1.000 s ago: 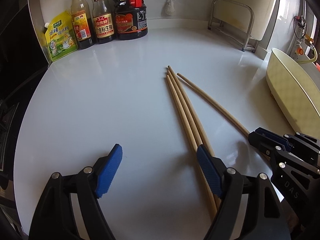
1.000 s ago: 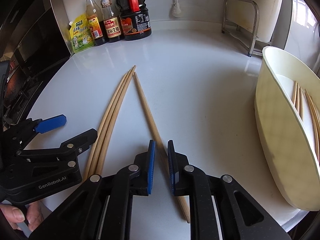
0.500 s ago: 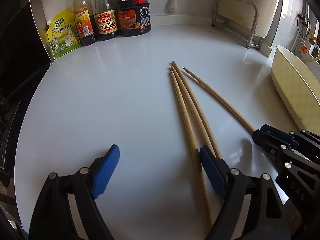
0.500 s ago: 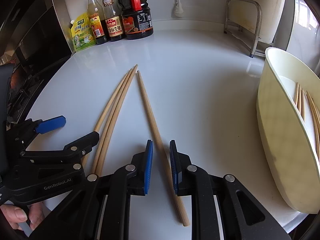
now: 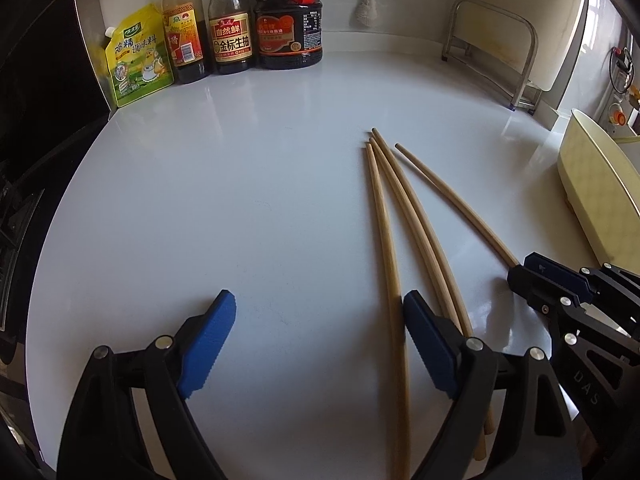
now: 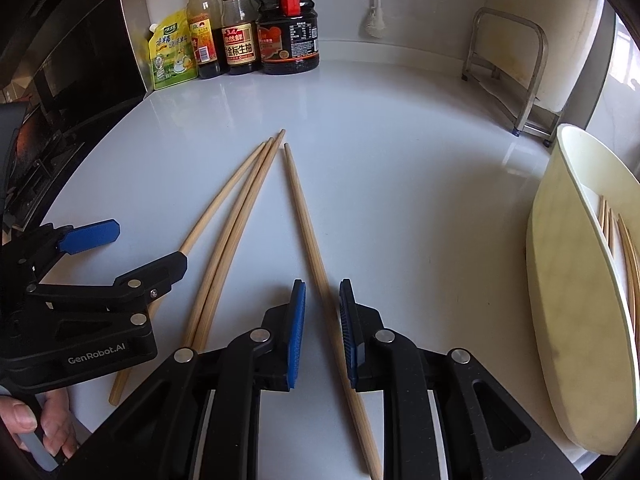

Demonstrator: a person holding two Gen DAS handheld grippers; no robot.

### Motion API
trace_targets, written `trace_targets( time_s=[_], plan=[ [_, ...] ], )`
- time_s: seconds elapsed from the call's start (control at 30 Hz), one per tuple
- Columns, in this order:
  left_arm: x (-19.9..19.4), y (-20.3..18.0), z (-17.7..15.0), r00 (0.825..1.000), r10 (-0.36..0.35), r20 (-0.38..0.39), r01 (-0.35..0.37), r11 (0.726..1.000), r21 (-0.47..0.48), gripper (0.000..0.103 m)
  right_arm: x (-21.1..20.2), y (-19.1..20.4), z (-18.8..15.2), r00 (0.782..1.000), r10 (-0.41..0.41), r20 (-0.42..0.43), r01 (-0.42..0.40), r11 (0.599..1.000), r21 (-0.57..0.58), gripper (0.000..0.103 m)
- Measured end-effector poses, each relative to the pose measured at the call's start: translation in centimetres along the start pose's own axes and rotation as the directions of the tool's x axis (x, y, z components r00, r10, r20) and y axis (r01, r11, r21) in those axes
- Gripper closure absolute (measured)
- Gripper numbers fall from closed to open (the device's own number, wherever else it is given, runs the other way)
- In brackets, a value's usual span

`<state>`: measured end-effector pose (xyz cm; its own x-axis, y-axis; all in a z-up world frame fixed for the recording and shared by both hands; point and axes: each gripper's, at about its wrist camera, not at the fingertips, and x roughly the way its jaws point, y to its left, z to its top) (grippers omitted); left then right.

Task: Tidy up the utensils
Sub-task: 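Close the right tool on one chopstick while the left tool grasps another, then carry both chopsticks into the cream basin and open both tools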

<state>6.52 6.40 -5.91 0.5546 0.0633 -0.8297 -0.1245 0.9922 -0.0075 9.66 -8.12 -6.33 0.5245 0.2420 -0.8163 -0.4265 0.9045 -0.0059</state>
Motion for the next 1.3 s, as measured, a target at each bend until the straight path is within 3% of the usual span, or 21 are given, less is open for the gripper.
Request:
trace_targets(
  time_s=[0.17,0.27,0.37,0.4,0.47,0.53,0.57,0.87,1.3],
  plan=[
    [0.3,-0.3,0.3,1.0,-0.004,0.006,0.004,1.0,0.01,0.017,0.3,0.5,0.3,1.0,-0.01,0.004,0.01,0.999,-0.034,0.086],
    [0.2,-0.5,0.2,1.0,-0.014,0.014,0.014,1.0,0.019,0.021,0.4,0.4,0.4,1.0,-0.005,0.001,0.005,0.999,-0.039,0.086],
    [-0.2,-0.9,0.1,0.999,-0.026,0.022,0.026,0.999,0.032,0.037,0.4,0.5,0.5,1.0,-0.002,0.0,0.002,0.999,-0.044,0.089],
    [-0.3,-1.0,0.1,0.999,-0.032,0.023,0.031,0.999,0.037,0.047,0.4,0.6,0.5,1.0,-0.003,0.0,0.003,0.999,-0.046,0.096],
    [-0.6,-1.4,0.2,0.999,-0.044,0.021,0.043,0.998,0.046,0.065,0.3,0.6,0.4,1.0,-0.002,0.001,0.002,0.999,-0.046,0.096],
    [-0.7,-1.6,0.2,0.998,-0.057,0.014,0.057,0.997,0.051,0.092,0.3,0.6,0.4,1.0,0.005,0.003,-0.004,0.999,-0.04,0.097],
    [-0.8,-1.7,0.2,0.998,-0.065,0.009,0.064,0.997,0.051,0.095,0.3,0.6,0.4,1.0,0.006,0.003,-0.006,0.999,-0.036,0.097],
    [-1.5,-1.1,0.4,0.997,-0.082,0.008,0.082,0.996,0.031,0.095,-0.4,-0.1,0.4,0.999,0.048,0.015,-0.048,0.998,0.034,0.097],
    [-4.6,-0.5,2.0,0.992,-0.113,0.061,0.112,0.994,0.014,0.095,-4.7,-0.6,1.1,0.989,0.083,0.122,-0.095,0.991,0.093,0.097]
  ],
)
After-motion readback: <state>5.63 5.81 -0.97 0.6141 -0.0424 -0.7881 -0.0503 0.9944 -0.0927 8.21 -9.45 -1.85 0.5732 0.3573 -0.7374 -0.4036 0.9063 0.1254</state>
